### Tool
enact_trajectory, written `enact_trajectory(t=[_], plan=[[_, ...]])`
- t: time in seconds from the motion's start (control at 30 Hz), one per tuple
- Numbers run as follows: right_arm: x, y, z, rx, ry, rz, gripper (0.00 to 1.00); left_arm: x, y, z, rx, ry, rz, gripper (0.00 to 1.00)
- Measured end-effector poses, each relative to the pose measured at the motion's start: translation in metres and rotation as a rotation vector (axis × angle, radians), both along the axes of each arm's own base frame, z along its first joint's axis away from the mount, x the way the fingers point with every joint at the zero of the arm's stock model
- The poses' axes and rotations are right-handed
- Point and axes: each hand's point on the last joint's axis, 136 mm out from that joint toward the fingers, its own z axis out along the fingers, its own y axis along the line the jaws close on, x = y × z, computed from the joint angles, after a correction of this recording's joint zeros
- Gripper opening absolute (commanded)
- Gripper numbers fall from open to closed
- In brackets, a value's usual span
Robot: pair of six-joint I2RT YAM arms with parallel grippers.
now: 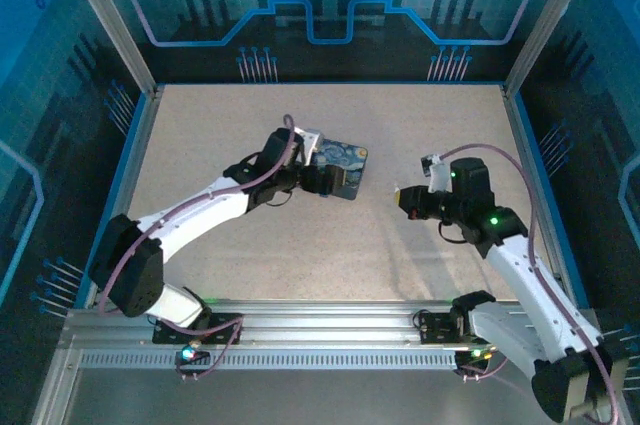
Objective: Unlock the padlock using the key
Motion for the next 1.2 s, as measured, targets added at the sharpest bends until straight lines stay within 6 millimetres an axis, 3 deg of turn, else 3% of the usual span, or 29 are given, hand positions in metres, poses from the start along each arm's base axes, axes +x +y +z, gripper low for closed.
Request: enact_trajectory(t=[0.13,0.27,0.5,0.63,0.97,1.2], plan=[[0.007,0.019,-0.019,-0.002,0.058,0.050,0.00,-0.010,0.021,-0.029,-0.028,0.086,0.039,0.99],[0.017,0.038,-0.033,-0.009,0.103,0.092,0.00,-0.019,0.029,-0.051,-0.056,0.154,0.052,0.97],[0.052,0.066,-0.033,0.036,0.102,0.130,0.00,-0.013,0.023,-0.056,-0.122,0.173,0.054,0.94],[0.075,0.079,-0.038,0.063,0.103,0.141,0.00,-0.010,0.019,-0.068,-0.128,0.197,0.049,0.93],[0.115,0.099,-0.077,0.073,0.185,0.140,0.00,-0.005,0.015,-0.096,-0.124,0.252,0.058,0.90],[0.125,0.102,-0.100,0.058,0.227,0.133,0.00,-0.004,0.015,-0.113,-0.109,0.285,0.061,0.88]])
